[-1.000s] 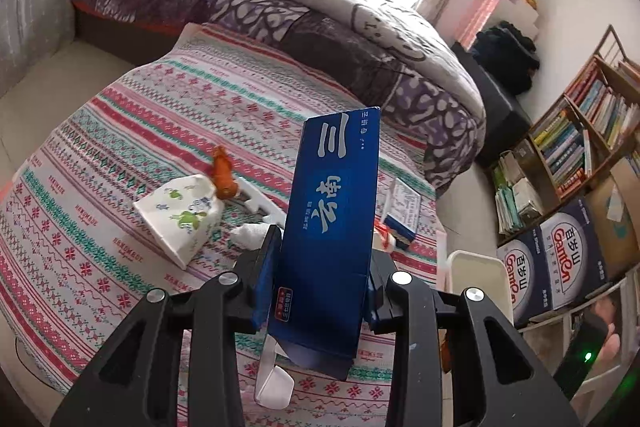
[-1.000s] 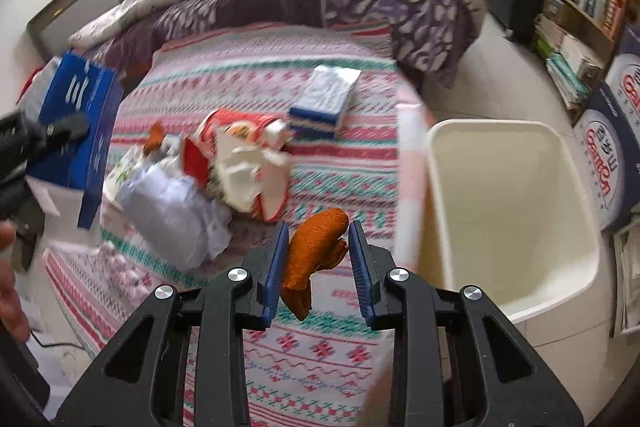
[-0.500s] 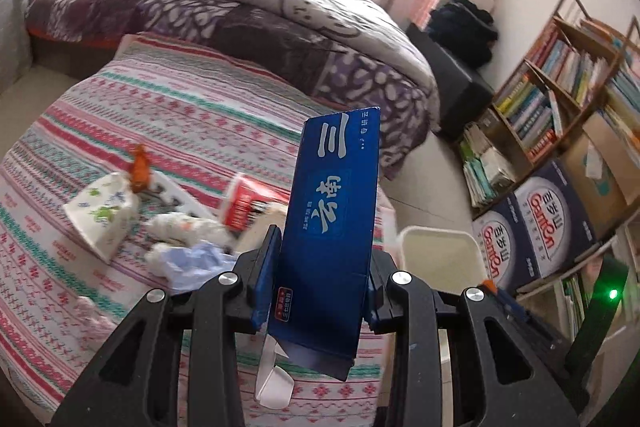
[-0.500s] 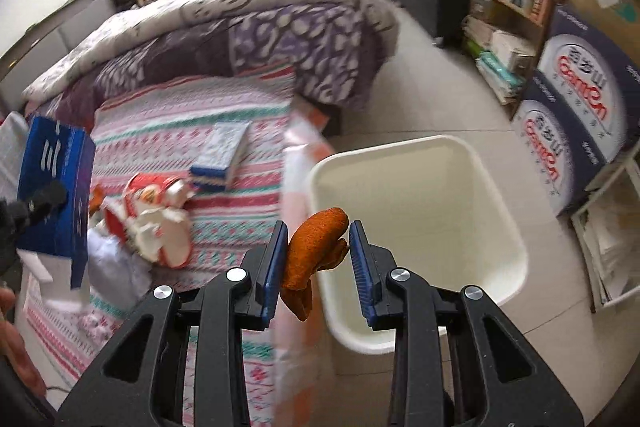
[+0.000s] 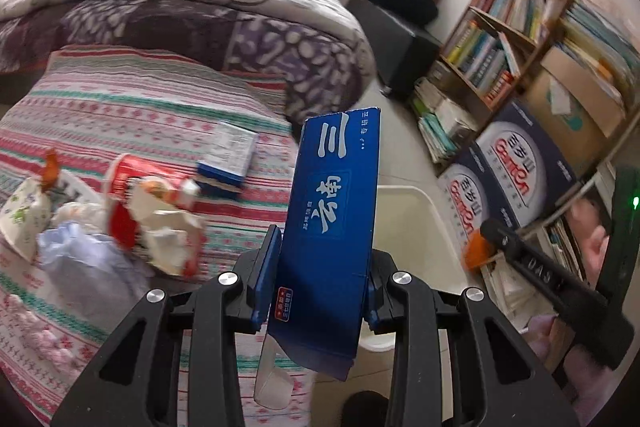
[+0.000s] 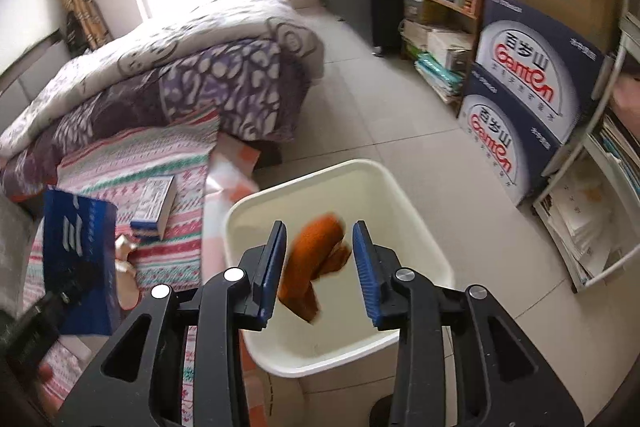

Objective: Collect trash
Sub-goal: 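Carry the orange piece over the white bin and open the right tool, then move the blue box over the bin and open the left tool, then grasp the pink foam strip with the left tool while the right tool grasps the plastic bag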

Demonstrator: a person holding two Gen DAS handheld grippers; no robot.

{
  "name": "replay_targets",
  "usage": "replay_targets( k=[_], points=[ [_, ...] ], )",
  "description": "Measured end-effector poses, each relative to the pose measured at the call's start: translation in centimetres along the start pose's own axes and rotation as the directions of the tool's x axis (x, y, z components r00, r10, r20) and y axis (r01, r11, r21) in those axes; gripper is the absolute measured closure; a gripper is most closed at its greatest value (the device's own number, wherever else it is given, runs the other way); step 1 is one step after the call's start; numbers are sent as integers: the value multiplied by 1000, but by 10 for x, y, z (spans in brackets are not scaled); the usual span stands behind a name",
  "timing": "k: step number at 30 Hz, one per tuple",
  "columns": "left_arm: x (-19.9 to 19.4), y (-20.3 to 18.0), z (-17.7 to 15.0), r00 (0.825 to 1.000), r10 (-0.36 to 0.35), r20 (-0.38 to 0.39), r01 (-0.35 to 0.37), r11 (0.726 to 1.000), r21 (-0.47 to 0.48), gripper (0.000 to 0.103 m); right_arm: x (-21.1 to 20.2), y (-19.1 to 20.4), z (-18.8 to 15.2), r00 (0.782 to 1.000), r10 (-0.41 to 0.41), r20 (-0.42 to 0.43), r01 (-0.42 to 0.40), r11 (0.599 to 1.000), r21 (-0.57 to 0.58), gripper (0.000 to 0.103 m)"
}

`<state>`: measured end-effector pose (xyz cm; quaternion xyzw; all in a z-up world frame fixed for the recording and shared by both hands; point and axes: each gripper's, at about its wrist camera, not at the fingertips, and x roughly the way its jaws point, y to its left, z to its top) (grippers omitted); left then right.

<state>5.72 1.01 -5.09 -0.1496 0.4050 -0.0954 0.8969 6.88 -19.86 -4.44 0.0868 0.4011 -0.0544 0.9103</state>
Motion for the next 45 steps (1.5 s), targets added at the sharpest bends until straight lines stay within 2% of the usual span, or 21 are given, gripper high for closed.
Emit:
replay_targets(
  k=[6, 12, 20, 25, 26, 27, 29, 31, 34, 39, 45],
  points=[
    [19, -29, -9, 999, -34, -29, 35, 999, 40, 68, -4, -34, 9, 999, -41, 19, 38, 994, 100, 41],
    [39, -53, -15, 996, -64, -60, 67, 996, 55, 68, -15, -63, 15, 993, -102, 66, 90, 981, 171, 25],
    [69, -79, -22, 991, -83, -101, 91, 994, 68, 68, -32, -92, 22, 987, -120, 103, 88, 958, 272, 13],
    [84, -94, -24, 990, -90, -107, 99, 991, 88, 67, -41, -94, 26, 984, -114, 134, 71, 955, 288, 13],
    [85, -96, -25, 990, -93, -102, 102, 991, 85, 65, -43, -92, 27, 983, -115, 141, 70, 956, 285, 12],
    [86, -97, -25, 990, -97, -101, 105, 991, 82, 56, -46, -91, 27, 982, -116, 152, 70, 957, 280, 10],
    [83, -96, -26, 991, -97, -93, 104, 992, 73, 47, -50, -89, 28, 978, -120, 171, 70, 960, 272, 9],
    [80, -92, -24, 991, -100, -89, 105, 993, 55, 46, -52, -87, 28, 977, -112, 181, 61, 962, 267, 9],
    [71, -84, -21, 994, -80, -79, 83, 996, 37, 42, -53, -83, 28, 981, -76, 179, 27, 965, 262, 9],
    [51, -71, -28, 998, 8, -65, -3, 997, 71, 37, -54, -65, 25, 982, -54, 182, 12, 975, 223, 9],
    [26, -35, -49, 983, 161, -89, -158, 987, 40, 30, -50, -29, 15, 988, 6, 154, -29, 989, 147, 9]
  ],
)
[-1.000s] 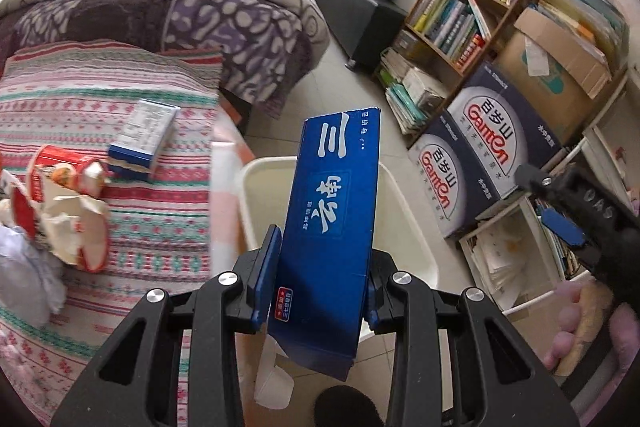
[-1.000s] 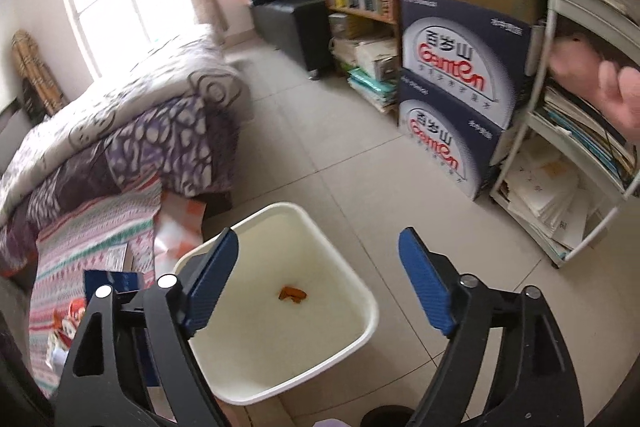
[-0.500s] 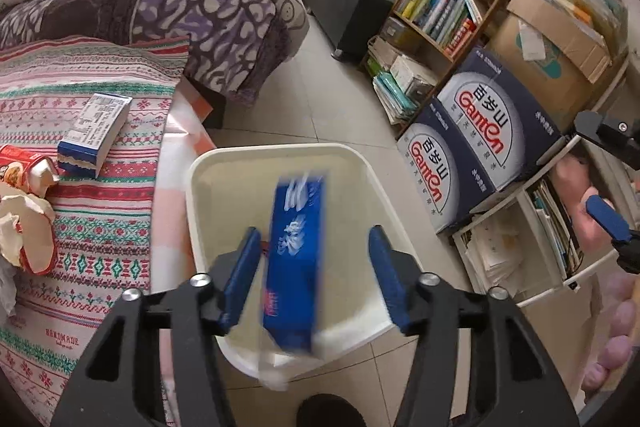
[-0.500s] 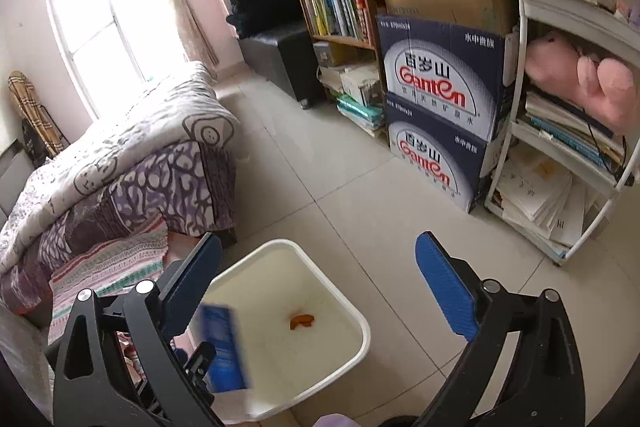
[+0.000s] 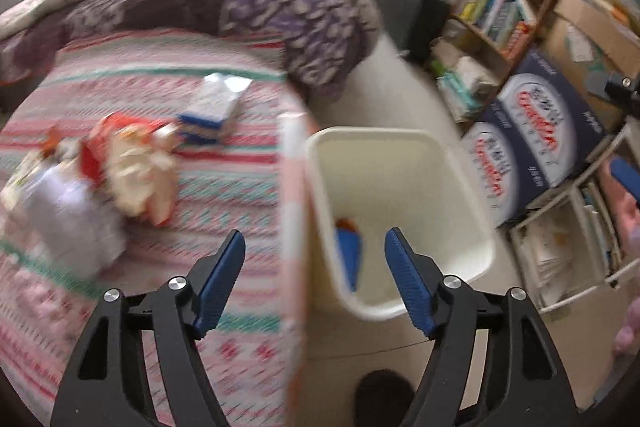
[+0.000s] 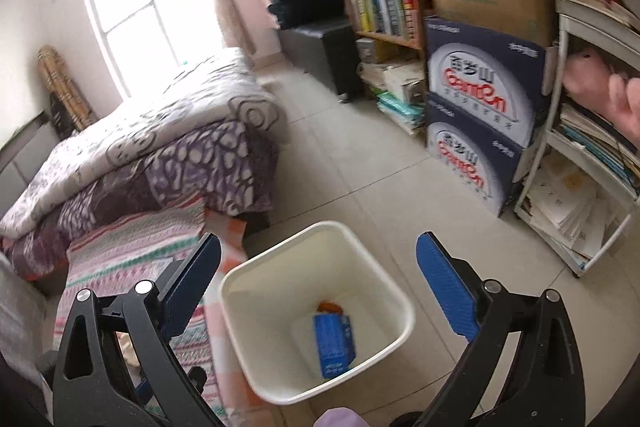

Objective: Collect trash
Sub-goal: 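Grasp the pink foam strip with the left tool while the right tool grasps the plastic bag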

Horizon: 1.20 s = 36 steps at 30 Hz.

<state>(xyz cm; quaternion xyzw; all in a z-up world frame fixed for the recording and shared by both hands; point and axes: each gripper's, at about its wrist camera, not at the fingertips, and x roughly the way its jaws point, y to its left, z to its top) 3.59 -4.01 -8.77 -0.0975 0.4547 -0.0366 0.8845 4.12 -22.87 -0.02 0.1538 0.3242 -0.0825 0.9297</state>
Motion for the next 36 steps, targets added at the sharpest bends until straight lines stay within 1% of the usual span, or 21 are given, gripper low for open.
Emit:
replay_targets(
  k=[3, 7, 10, 12, 13, 15, 16, 17, 19, 20, 23, 26, 27, 29, 31, 33, 34, 35, 36],
  points=[
    [-7, 27, -7, 999, 22, -33, -24, 997, -75, 28, 4, 18, -9, 999, 20, -34, -21, 999, -31, 8],
    [-14, 58, -18, 992, 113, -52, -118, 987, -112, 27, 14, 44, -24, 993, 52, -103, -59, 996, -65, 7],
    [-13, 82, -28, 974, 206, -97, -218, 967, -131, 27, 20, 62, -34, 987, 69, -145, -82, 993, -89, 7],
    [-10, 104, -37, 956, 253, -147, -276, 947, -165, 27, 23, 74, -41, 982, 81, -169, -99, 990, -102, 7],
    [-9, 114, -40, 949, 263, -171, -294, 937, -188, 27, 23, 80, -44, 981, 87, -176, -107, 988, -108, 7],
    [-6, 141, -47, 934, 278, -225, -331, 908, -255, 27, 24, 91, -50, 977, 96, -190, -121, 984, -127, 7],
    [-6, 152, -49, 928, 284, -240, -347, 894, -283, 27, 24, 99, -54, 975, 100, -197, -129, 981, -142, 7],
    [-7, 168, -51, 919, 303, -253, -374, 871, -317, 27, 24, 105, -58, 974, 102, -202, -134, 979, -155, 7],
    [-8, 184, -53, 906, 332, -261, -408, 848, -339, 27, 25, 117, -65, 971, 108, -212, -148, 971, -187, 7],
    [-8, 196, -53, 896, 351, -271, -431, 831, -351, 27, 26, 124, -69, 970, 112, -218, -158, 966, -207, 7],
    [-5, 219, -56, 890, 343, -300, -443, 804, -397, 27, 28, 140, -78, 963, 134, -233, -193, 948, -253, 7],
    [1, 236, -58, 892, 318, -322, -438, 785, -437, 27, 26, 158, -88, 955, 163, -246, -237, 920, -311, 7],
    [1, 241, -58, 894, 317, -317, -435, 783, -445, 27, 24, 164, -92, 953, 173, -248, -252, 908, -334, 7],
    [-1, 246, -58, 898, 317, -305, -428, 788, -443, 28, 22, 179, -100, 947, 195, -257, -286, 876, -389, 7],
    [-5, 251, -59, 903, 317, -292, -421, 791, -445, 35, 21, 195, -112, 933, 223, -282, -333, 832, -444, 7],
    [-10, 261, -59, 912, 304, -276, -403, 793, -457, 49, 20, 207, -121, 920, 244, -306, -369, 799, -474, 7],
    [-12, 266, -60, 915, 297, -273, -396, 791, -466, 53, 20, 212, -127, 911, 257, -323, -393, 778, -489, 7],
    [-15, 271, -60, 918, 291, -268, -389, 792, -471, 65, 20, 218, -132, 905, 264, -334, -408, 763, -502, 7],
    [-18, 277, -60, 920, 289, -266, -385, 794, -470, 74, 20, 223, -137, 899, 271, -346, -423, 745, -515, 7]
  ],
)
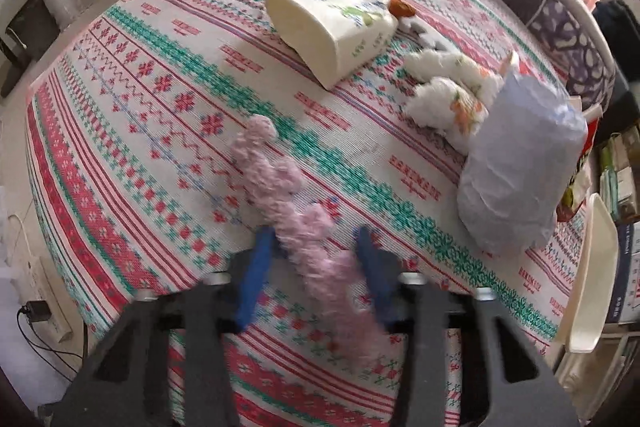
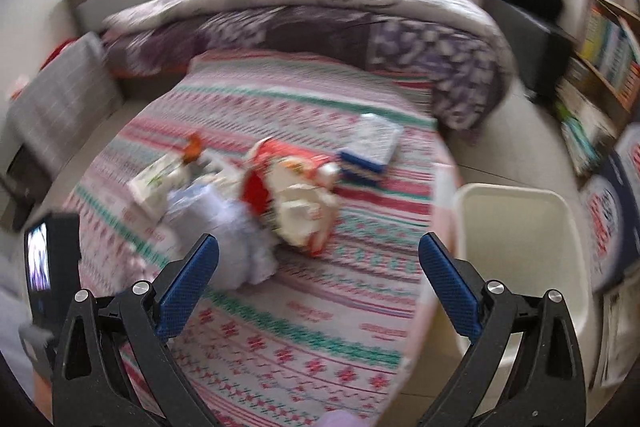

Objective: Collect trash
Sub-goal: 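Grasp the pink foam strip with the left tool while the right tool grasps the plastic bag, then carry the plastic bag over the bin and open the right tool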

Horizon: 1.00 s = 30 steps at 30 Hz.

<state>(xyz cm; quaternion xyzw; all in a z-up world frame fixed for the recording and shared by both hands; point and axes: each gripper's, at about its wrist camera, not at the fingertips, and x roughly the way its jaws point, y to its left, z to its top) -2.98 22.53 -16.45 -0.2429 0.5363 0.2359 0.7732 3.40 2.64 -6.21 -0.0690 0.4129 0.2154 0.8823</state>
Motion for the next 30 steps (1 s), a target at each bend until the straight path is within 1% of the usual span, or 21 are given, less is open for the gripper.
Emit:
replay_targets(
  k=[2, 6, 8, 10, 14, 17, 19, 20, 21, 22, 23, 24, 26, 30],
  points=[
    [-2, 3, 0, 1000, -15, -3, 15, 1000, 3, 78, 7, 13, -2, 1000, 22, -15, -22, 999, -41, 7],
    [-12, 17, 1, 998, -57, 3, 57, 998, -2, 78, 25, 36, -6, 996, 66, -65, -71, 994, -78, 7],
    [-19, 25, 5, 997, -70, 18, 70, 997, -10, 79, 34, 45, -8, 992, 80, -94, -88, 992, -87, 8],
    [-30, 31, 9, 996, -64, 55, 65, 998, -6, 78, 44, 54, -9, 989, 88, -117, -99, 991, -90, 8],
    [-57, 41, 15, 988, -36, 152, 32, 999, 28, 78, 61, 60, -8, 983, 103, -150, -112, 992, -56, 8],
    [-68, 43, 16, 983, -35, 181, 28, 999, 43, 78, 76, 59, -8, 978, 114, -176, -115, 993, 0, 8],
    [-66, 44, 24, 982, -34, 185, 25, 998, 52, 78, 86, 59, -8, 974, 122, -193, -117, 992, 38, 8],
    [-67, 46, 24, 982, -31, 188, 20, 998, 58, 78, 90, 59, -8, 971, 125, -202, -117, 992, 50, 13],
    [-66, 46, 24, 982, -27, 189, 15, 998, 61, 78, 95, 60, -9, 968, 127, -216, -117, 991, 57, 25],
    [-66, 47, 25, 981, -24, 190, 13, 998, 61, 78, 99, 61, -10, 965, 124, -231, -113, 992, 61, 34],
    [-66, 49, 25, 981, -24, 190, 13, 998, 59, 78, 101, 61, -11, 963, 132, -233, -119, 990, 71, 45],
    [-65, 52, 27, 982, -26, 190, 16, 998, 53, 78, 100, 61, -10, 963, 146, -227, -130, 988, 85, 53],
    [-64, 53, 29, 981, -32, 192, 25, 999, 41, 78, 96, 64, -8, 966, 145, -212, -130, 988, 82, 58],
    [-72, 54, 33, 976, -48, 214, 44, 999, 25, 78, 79, 69, -3, 973, 167, -161, -157, 985, 69, 60]
  ],
)
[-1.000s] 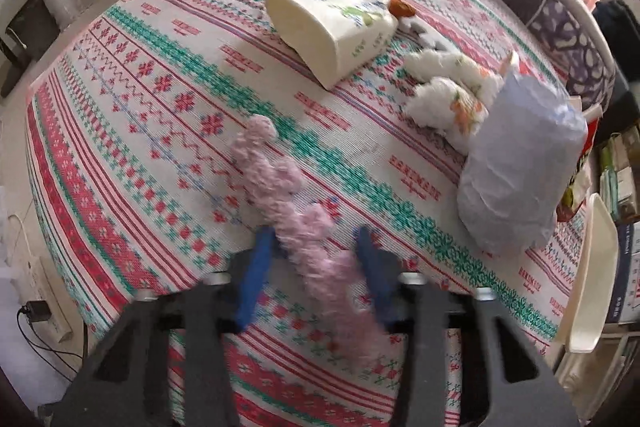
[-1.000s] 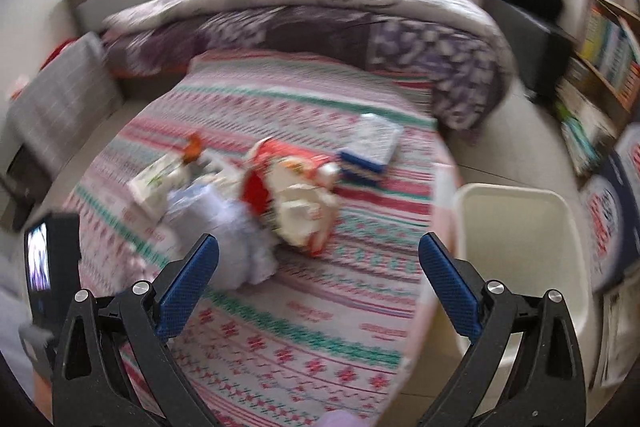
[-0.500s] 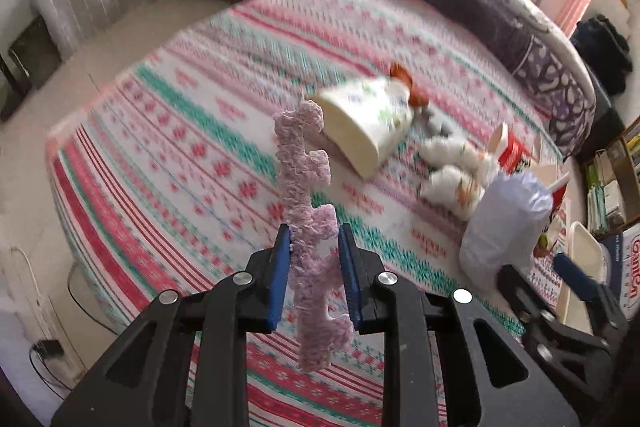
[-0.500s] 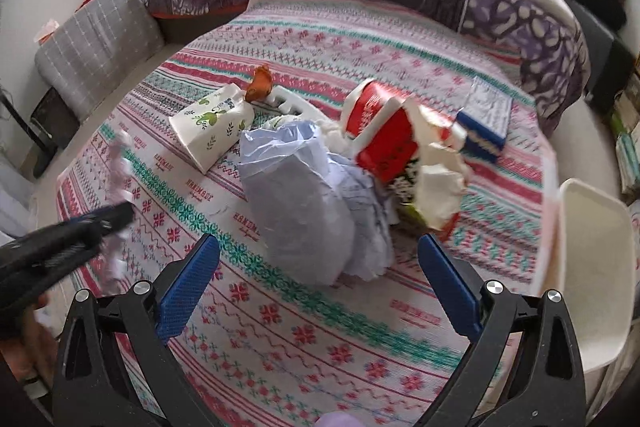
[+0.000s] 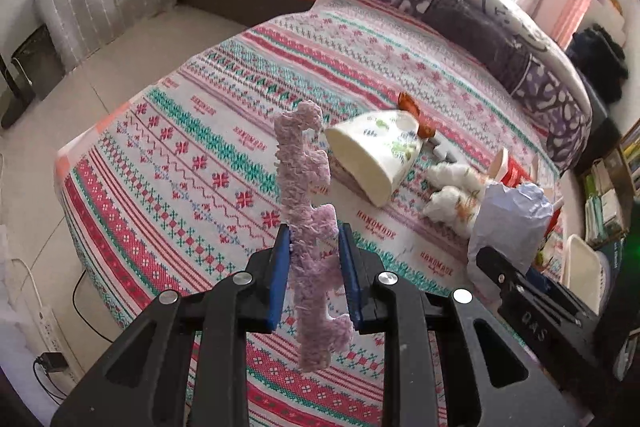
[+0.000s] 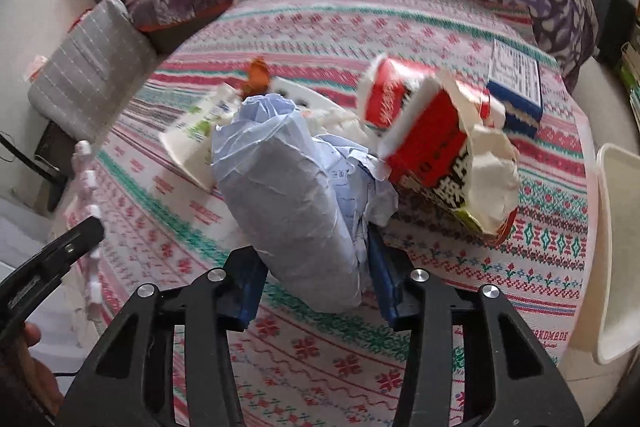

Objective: Collect trash
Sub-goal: 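Carry the plastic bag over the bin and open the right tool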

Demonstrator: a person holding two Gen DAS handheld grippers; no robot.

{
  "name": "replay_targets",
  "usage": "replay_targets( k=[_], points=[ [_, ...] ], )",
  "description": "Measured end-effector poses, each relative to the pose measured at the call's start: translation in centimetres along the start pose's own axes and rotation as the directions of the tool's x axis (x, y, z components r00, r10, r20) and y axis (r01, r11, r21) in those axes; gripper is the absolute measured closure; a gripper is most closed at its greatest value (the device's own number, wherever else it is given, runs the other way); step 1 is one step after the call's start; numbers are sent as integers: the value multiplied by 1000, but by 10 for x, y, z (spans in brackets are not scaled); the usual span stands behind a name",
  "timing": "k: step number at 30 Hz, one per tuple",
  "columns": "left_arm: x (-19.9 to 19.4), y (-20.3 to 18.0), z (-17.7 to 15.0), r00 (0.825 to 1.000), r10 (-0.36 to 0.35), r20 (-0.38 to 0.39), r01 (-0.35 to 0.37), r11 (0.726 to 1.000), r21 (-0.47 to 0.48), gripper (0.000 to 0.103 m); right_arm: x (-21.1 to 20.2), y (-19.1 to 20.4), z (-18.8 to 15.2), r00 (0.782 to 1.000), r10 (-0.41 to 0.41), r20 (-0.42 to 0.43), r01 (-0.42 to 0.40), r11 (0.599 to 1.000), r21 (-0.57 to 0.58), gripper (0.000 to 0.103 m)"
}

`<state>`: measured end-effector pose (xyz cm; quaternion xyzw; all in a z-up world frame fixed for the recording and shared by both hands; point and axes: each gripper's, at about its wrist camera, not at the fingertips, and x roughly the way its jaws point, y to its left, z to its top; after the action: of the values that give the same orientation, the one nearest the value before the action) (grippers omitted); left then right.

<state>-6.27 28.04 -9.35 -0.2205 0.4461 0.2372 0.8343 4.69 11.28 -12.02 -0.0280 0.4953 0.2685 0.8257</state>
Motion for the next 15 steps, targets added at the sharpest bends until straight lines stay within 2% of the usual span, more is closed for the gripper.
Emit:
replay_targets(
  k=[6, 15],
  points=[
    [-22, -11, 10, 996, -16, 85, 15, 1000, 15, 78, -42, 1, 8, 991, 11, 136, -11, 1000, -5, 60],
    [-54, -44, 13, 976, -38, 217, 21, 997, 80, 78, -94, -18, 10, 946, -61, 319, 52, 998, 36, 59]
  ],
)
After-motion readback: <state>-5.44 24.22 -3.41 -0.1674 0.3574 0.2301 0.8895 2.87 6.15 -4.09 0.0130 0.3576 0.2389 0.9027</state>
